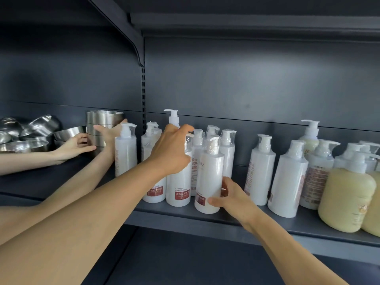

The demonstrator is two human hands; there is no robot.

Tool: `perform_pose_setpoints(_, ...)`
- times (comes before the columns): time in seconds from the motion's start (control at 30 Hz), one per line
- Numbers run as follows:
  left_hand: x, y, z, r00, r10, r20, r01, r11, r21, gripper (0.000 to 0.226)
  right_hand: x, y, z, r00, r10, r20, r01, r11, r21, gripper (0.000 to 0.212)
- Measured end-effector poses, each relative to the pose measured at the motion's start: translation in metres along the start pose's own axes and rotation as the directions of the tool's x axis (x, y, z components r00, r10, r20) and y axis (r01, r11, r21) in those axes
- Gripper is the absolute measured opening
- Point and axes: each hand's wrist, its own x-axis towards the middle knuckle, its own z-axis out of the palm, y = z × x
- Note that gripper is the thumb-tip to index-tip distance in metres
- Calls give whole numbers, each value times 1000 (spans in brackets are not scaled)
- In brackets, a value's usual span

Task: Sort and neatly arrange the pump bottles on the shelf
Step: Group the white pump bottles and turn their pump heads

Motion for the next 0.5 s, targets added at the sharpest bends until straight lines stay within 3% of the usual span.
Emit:
perform_pose_setpoints(0.1, 4, 6, -9, 979, 192, -64, -191, 981, 24, 67, -2, -2, 7, 993, -52, -106, 46, 997, -58, 69)
perform_pose_setpoints(0.2, 10, 18, -15, 942, 334, 40, -334, 942, 3, 59, -2, -4, 12, 985, -85, -147, 70, 992, -105, 72)
perform_pose_setpoints(0.3, 19, 25, -15, 929, 341, 146, -337, 940, -55, 49, 0, -2, 9, 987, -76, -141, 56, 989, -136, 68)
perform_pose_setpoints(0.4, 28, 27, -14, 927, 339, 159, -331, 941, -77, 38, -2, 0, 3, 996, -46, -82, 39, 995, -89, 60)
perform_pose_setpoints(0.5, 32, 26, -13, 940, 308, 145, -305, 951, -40, 28, -3, 4, 3, 997, -68, -41, 60, 986, -158, 49)
